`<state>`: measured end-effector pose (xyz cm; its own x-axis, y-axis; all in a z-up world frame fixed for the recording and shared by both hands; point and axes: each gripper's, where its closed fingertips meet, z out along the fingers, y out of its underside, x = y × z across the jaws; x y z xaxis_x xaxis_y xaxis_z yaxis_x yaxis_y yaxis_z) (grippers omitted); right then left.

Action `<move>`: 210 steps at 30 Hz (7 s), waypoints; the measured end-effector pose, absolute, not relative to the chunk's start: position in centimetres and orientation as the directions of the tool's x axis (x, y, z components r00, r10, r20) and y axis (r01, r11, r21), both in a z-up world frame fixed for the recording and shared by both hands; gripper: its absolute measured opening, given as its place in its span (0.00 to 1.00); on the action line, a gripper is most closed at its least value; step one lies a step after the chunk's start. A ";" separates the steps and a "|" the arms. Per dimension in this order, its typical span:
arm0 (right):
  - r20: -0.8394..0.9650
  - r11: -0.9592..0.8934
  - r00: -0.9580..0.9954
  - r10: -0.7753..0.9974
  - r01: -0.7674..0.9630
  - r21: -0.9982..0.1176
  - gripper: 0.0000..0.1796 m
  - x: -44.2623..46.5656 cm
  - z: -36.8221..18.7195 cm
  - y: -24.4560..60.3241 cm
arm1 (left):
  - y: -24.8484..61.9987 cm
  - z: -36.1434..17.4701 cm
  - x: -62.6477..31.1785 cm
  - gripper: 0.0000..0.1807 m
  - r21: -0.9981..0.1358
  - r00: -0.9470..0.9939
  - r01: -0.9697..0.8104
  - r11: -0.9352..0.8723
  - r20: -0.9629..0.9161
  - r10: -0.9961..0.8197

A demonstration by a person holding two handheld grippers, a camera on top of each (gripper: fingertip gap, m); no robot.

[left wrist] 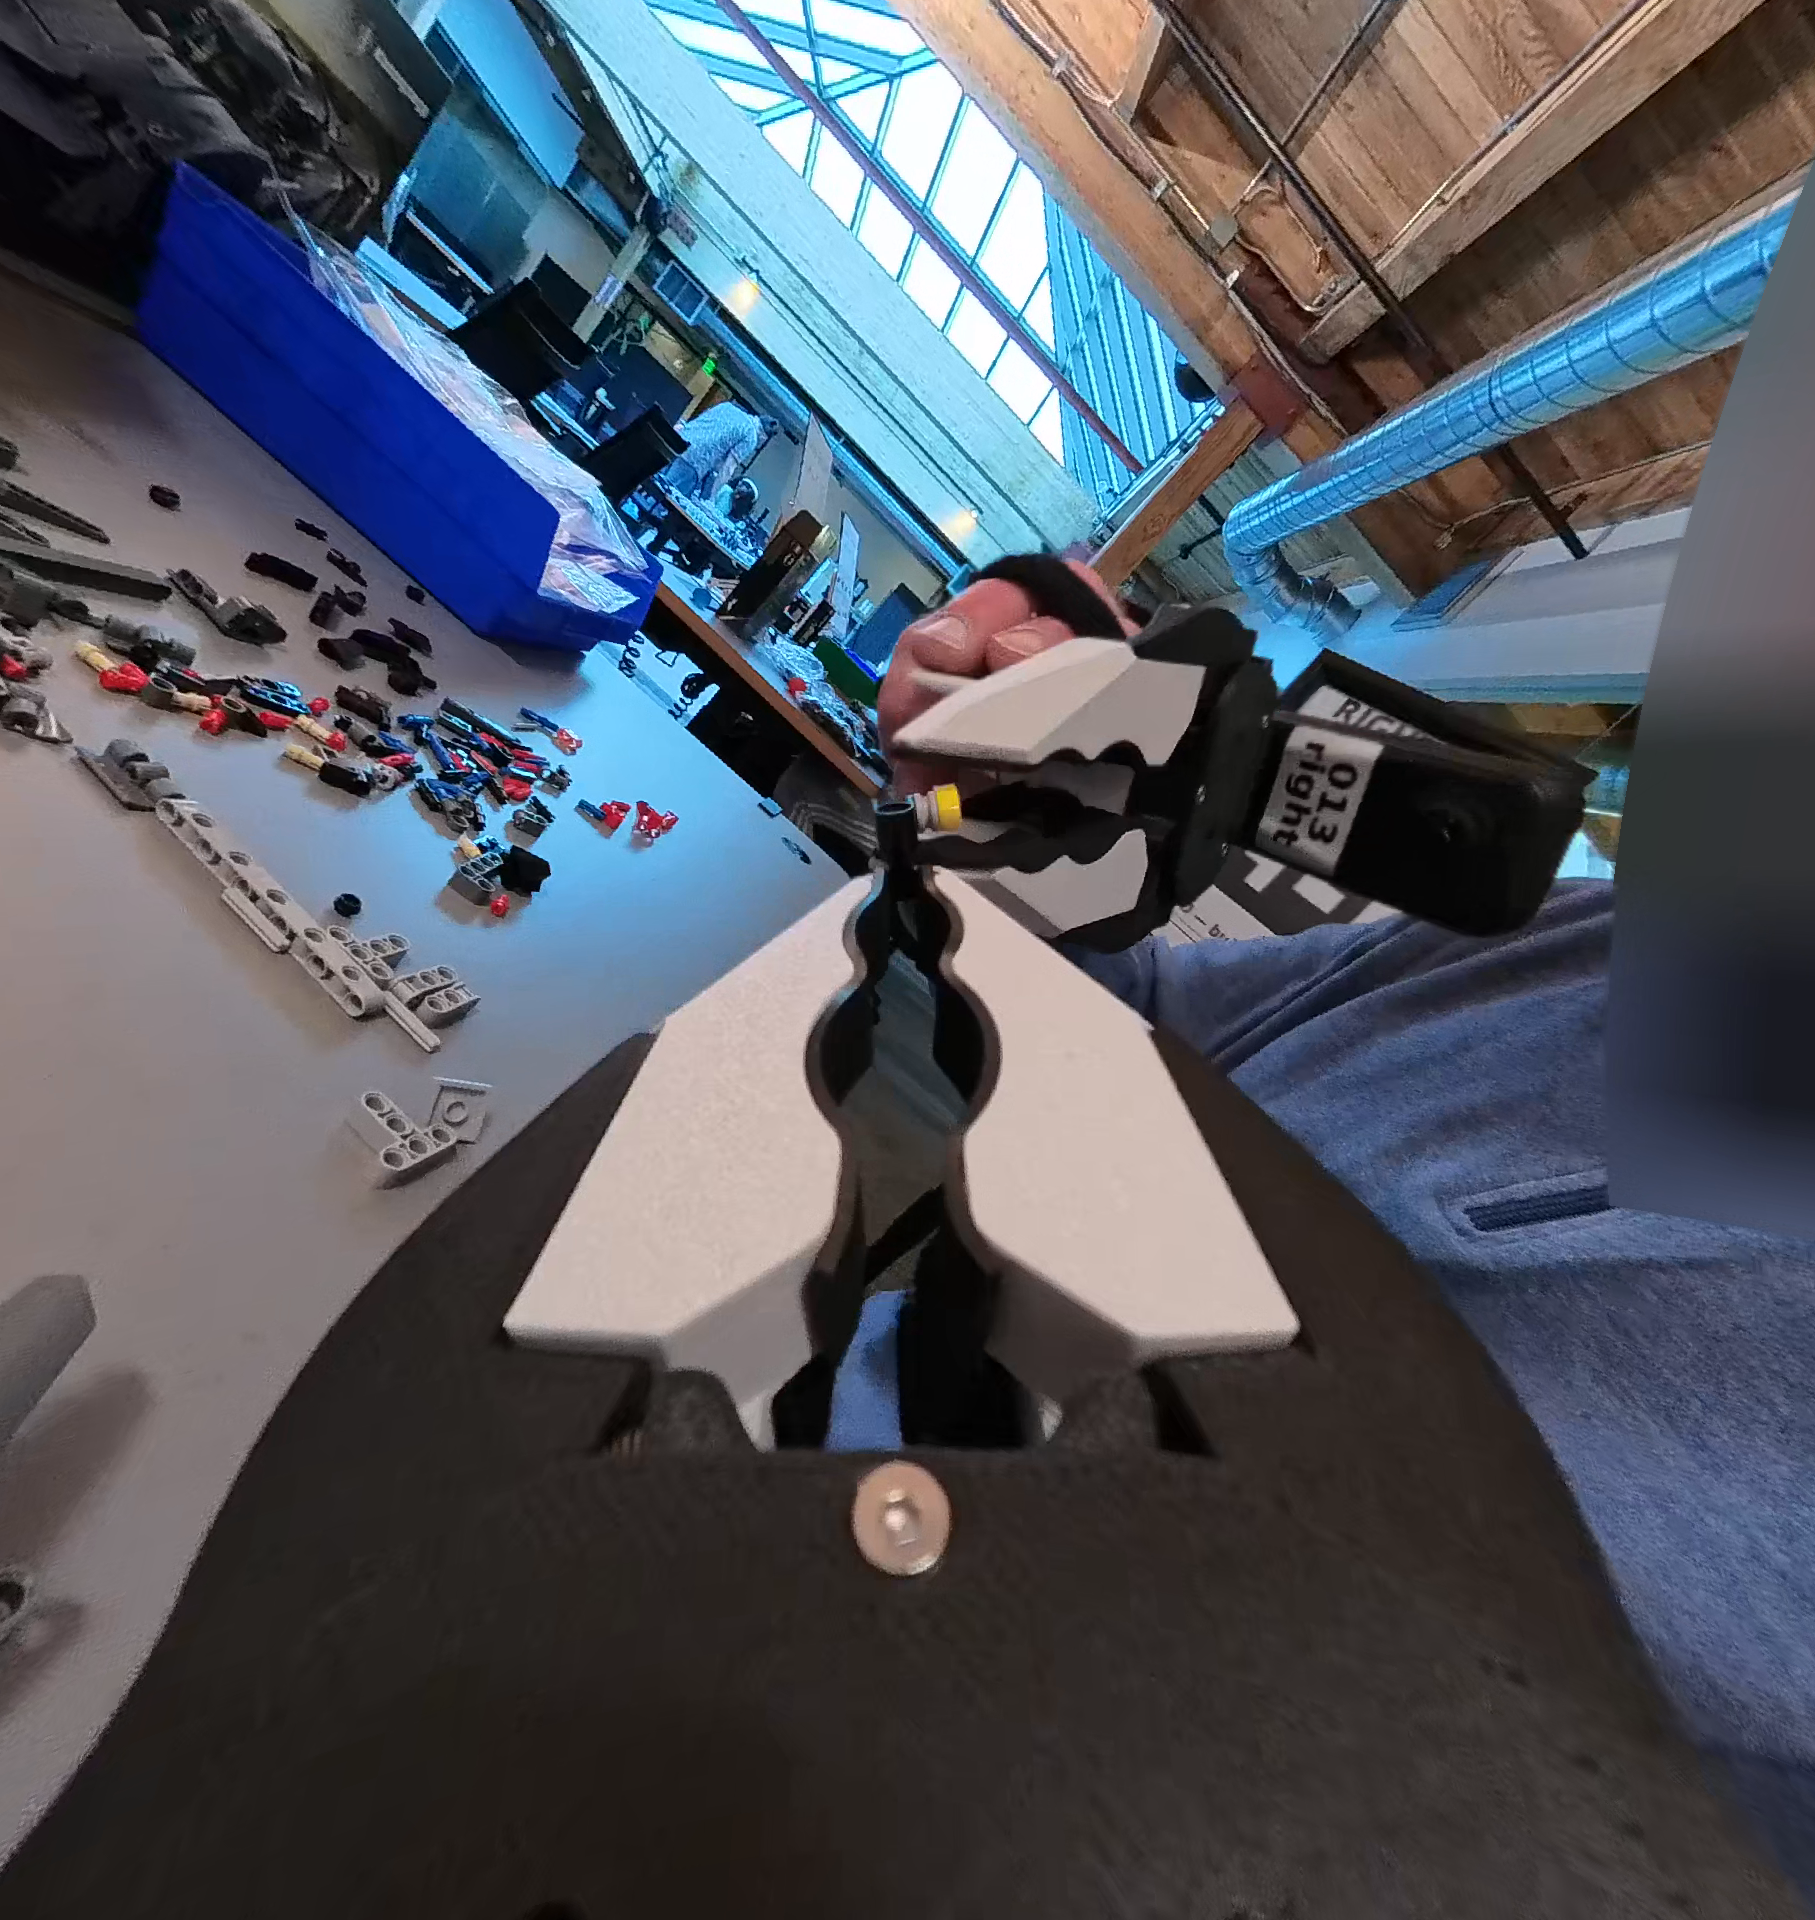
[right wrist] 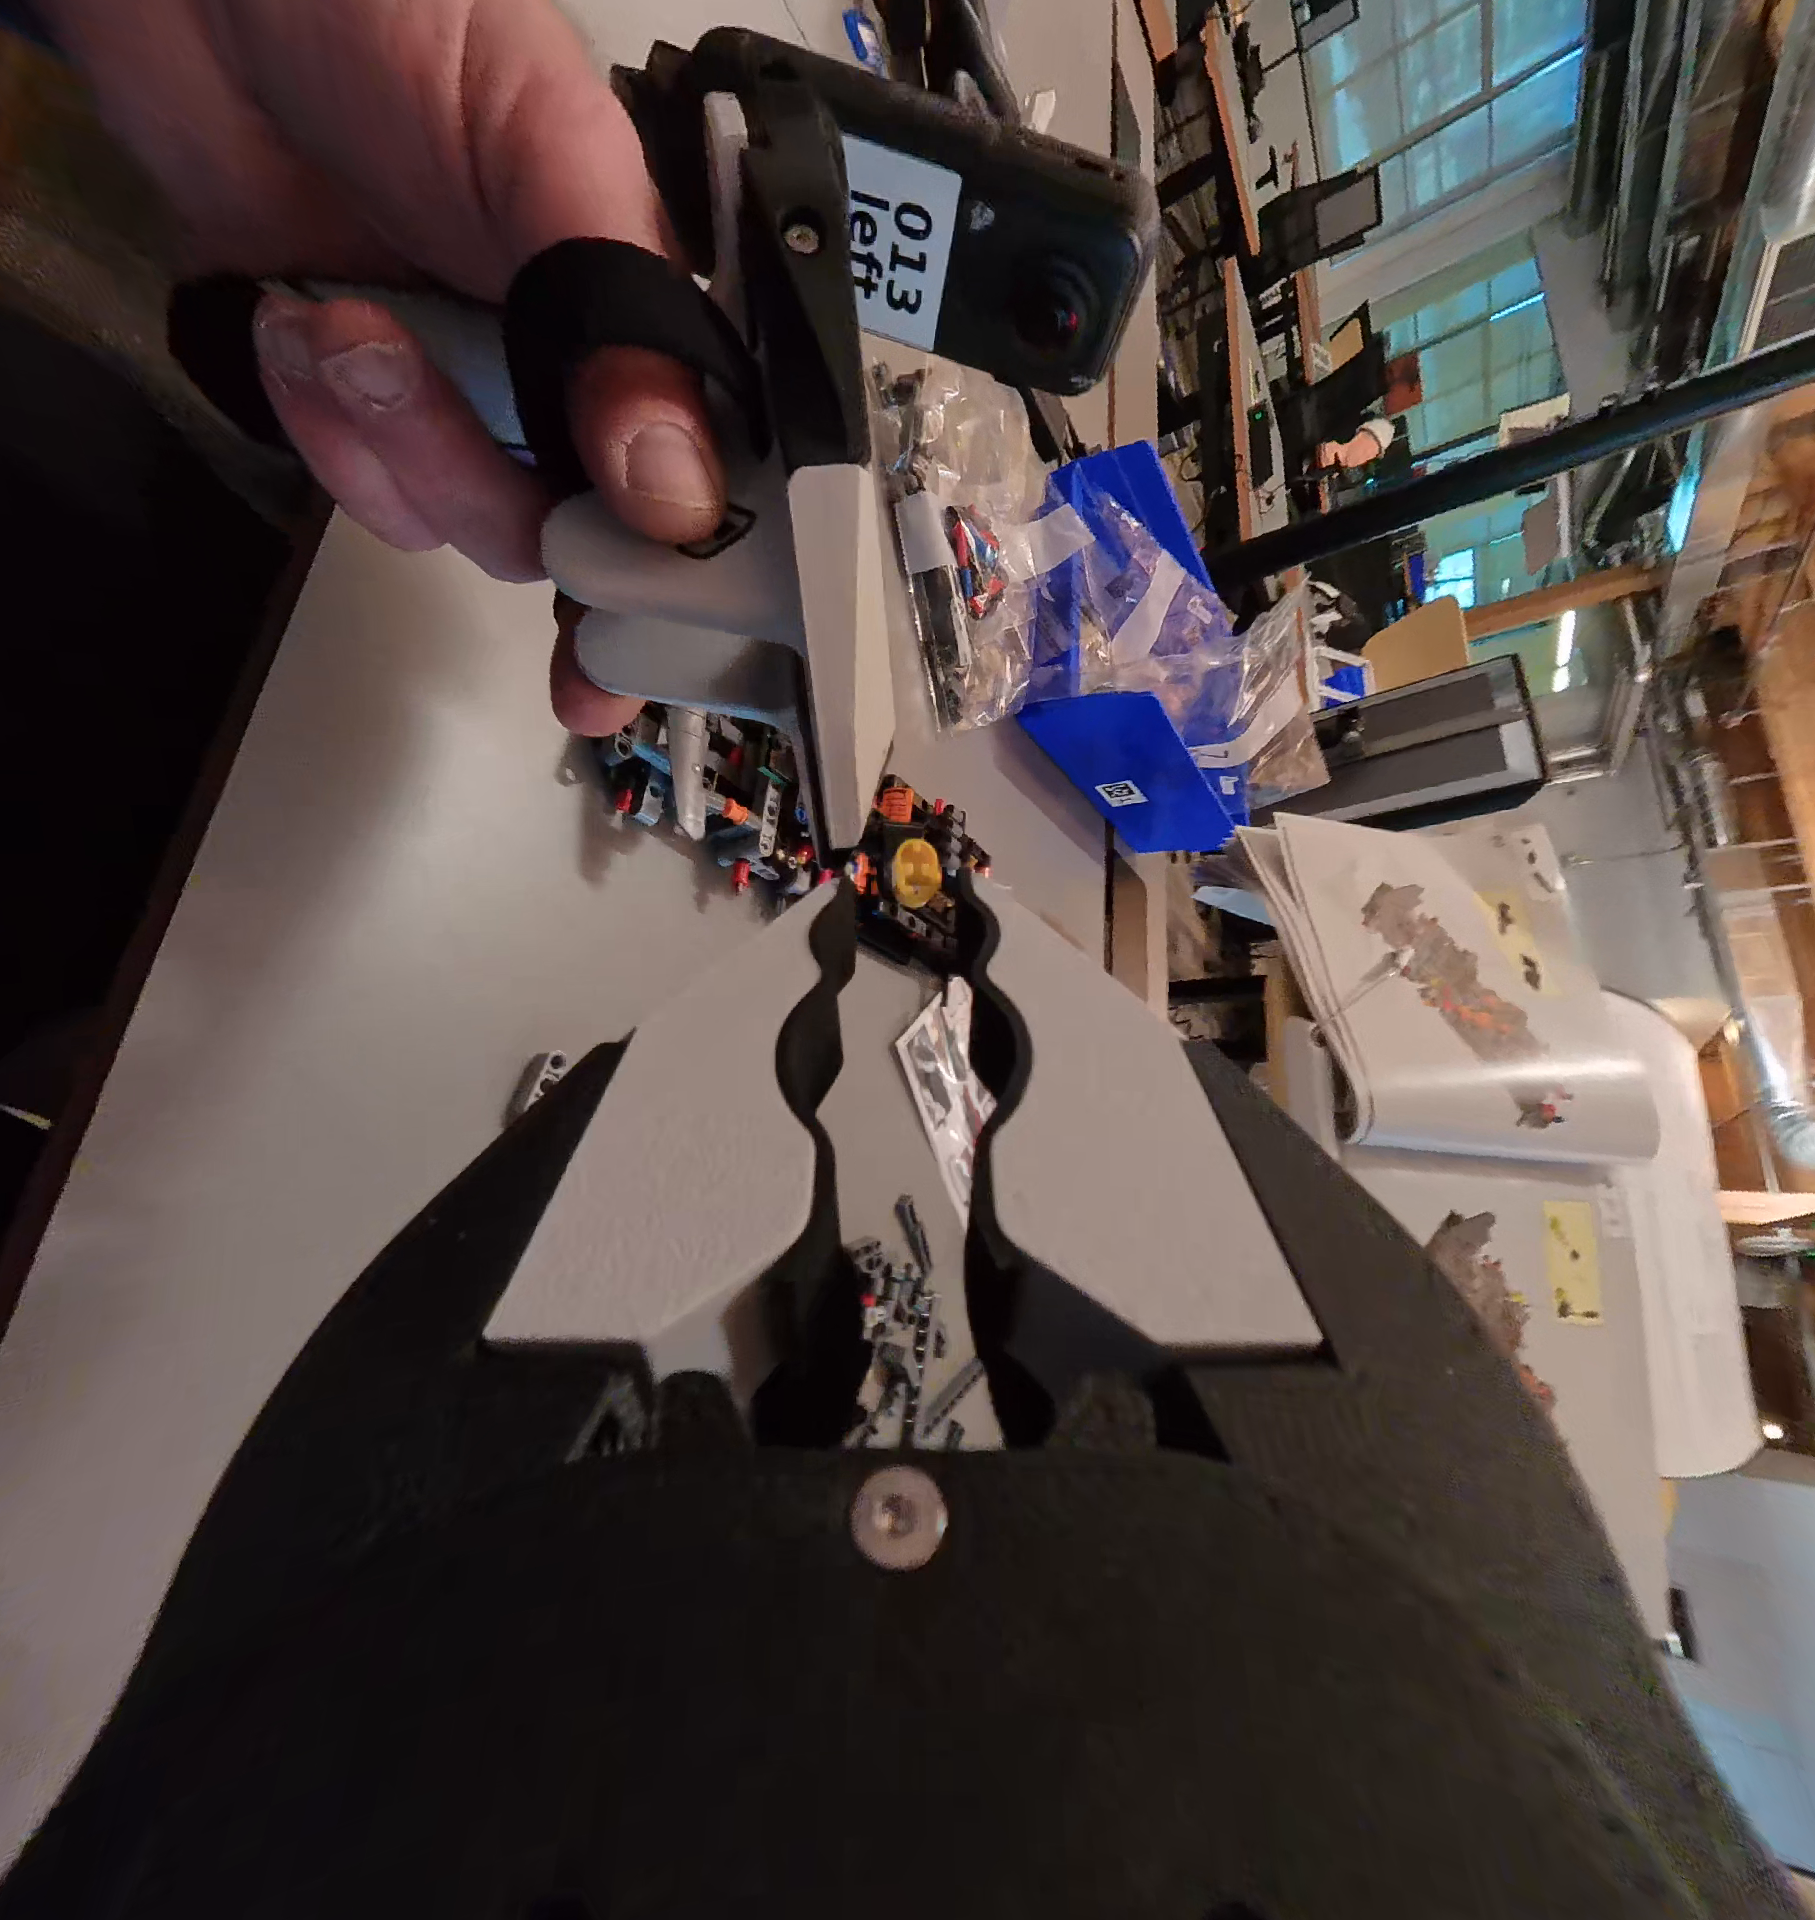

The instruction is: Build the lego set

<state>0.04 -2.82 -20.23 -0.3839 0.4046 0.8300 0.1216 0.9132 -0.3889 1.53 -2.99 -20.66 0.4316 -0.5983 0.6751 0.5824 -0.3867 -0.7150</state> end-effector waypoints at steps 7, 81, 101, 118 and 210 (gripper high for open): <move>0.830 0.928 -0.416 0.371 0.137 -0.346 0.04 0.3 -20.7 -2.9 | -2.8 -21.2 2.0 0.01 -0.718 0.443 0.562 -0.411 0.681 -0.583; -0.107 0.193 -0.465 0.879 0.551 -0.812 0.12 -1.0 -22.8 -0.3 | -1.6 -22.9 -1.0 0.02 -0.962 0.925 -0.179 -0.207 -0.092 -0.369; 0.029 0.348 -0.553 0.833 0.482 -0.804 0.13 -0.7 -22.7 -1.1 | -1.9 -22.8 -0.4 0.02 -0.946 0.829 0.148 -0.289 0.278 -0.485; -0.141 0.200 -0.566 0.812 0.498 -0.844 0.07 -0.4 -22.7 -2.2 | -2.1 -22.3 0.1 0.01 -0.910 0.743 0.280 -0.304 0.406 -0.532; -0.548 -0.086 -0.659 0.515 0.596 -0.798 0.08 3.0 -21.9 -2.8 | -2.1 -22.8 3.5 0.01 -0.651 0.594 -0.756 0.067 -0.726 -0.347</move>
